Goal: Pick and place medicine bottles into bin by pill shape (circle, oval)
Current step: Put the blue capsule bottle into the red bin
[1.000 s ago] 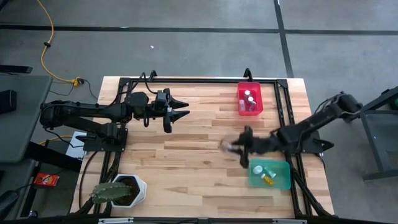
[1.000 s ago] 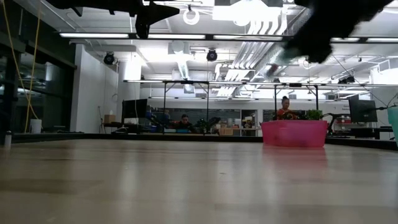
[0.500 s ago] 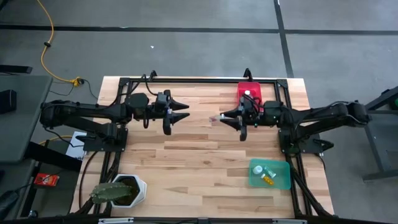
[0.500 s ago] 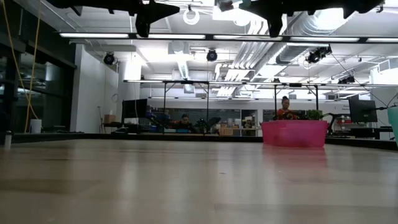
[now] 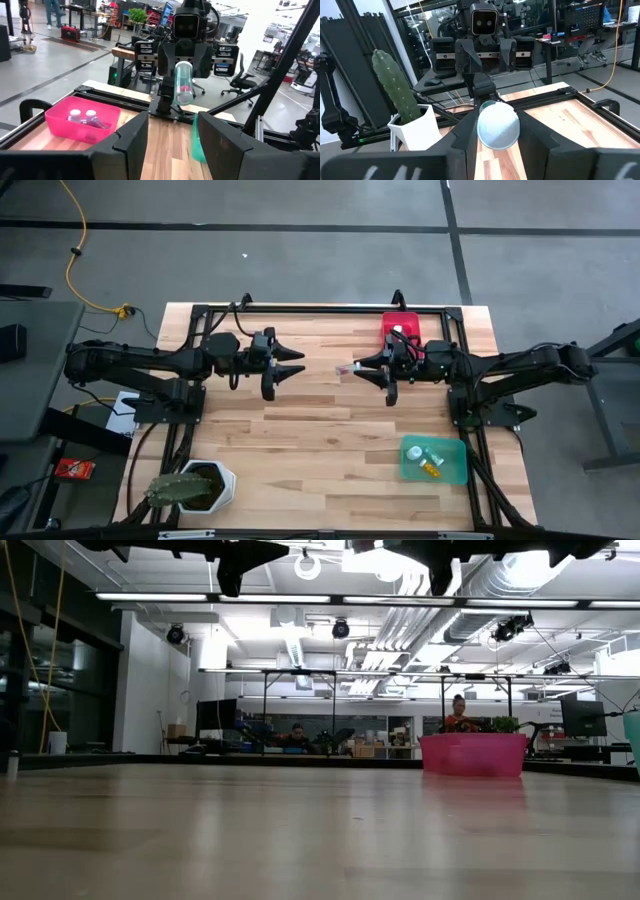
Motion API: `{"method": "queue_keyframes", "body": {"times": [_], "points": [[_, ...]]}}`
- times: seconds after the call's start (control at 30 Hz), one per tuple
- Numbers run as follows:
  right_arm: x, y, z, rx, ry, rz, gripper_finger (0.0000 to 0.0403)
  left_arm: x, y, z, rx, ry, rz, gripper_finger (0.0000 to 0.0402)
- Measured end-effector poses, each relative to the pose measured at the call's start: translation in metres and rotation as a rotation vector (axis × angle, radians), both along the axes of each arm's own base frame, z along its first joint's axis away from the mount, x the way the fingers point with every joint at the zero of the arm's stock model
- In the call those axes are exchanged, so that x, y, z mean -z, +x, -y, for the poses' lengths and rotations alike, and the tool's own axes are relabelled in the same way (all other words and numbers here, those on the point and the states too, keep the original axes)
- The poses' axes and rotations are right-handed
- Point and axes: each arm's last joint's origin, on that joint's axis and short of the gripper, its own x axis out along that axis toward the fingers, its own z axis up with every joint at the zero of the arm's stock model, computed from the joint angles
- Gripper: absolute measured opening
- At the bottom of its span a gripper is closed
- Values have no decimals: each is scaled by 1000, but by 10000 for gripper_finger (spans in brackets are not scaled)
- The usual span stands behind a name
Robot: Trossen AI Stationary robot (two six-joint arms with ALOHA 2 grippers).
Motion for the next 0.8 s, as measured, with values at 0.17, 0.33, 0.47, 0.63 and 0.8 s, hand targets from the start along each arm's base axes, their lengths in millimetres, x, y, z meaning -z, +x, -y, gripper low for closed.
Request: {"method": "queue_keyframes", "body": {"times": [0.17, 0.33, 0.47, 0.63, 0.8], "points": [[-2, 1, 2, 59, -28, -56, 93, 0, 0, 0, 0, 0, 0, 158], [-30, -1, 23, 280, -179, -386, 93, 0, 0, 0, 0, 0, 0, 158], [-36, -13, 56, 411, -180, -721, 93, 0, 0, 0, 0, 0, 0, 158], [0, -34, 97, 512, -12, -1033, 93, 0, 0, 0, 0, 0, 0, 158], [42, -48, 122, 630, 151, -1070, 93, 0, 0, 0, 0, 0, 0, 158]]}}
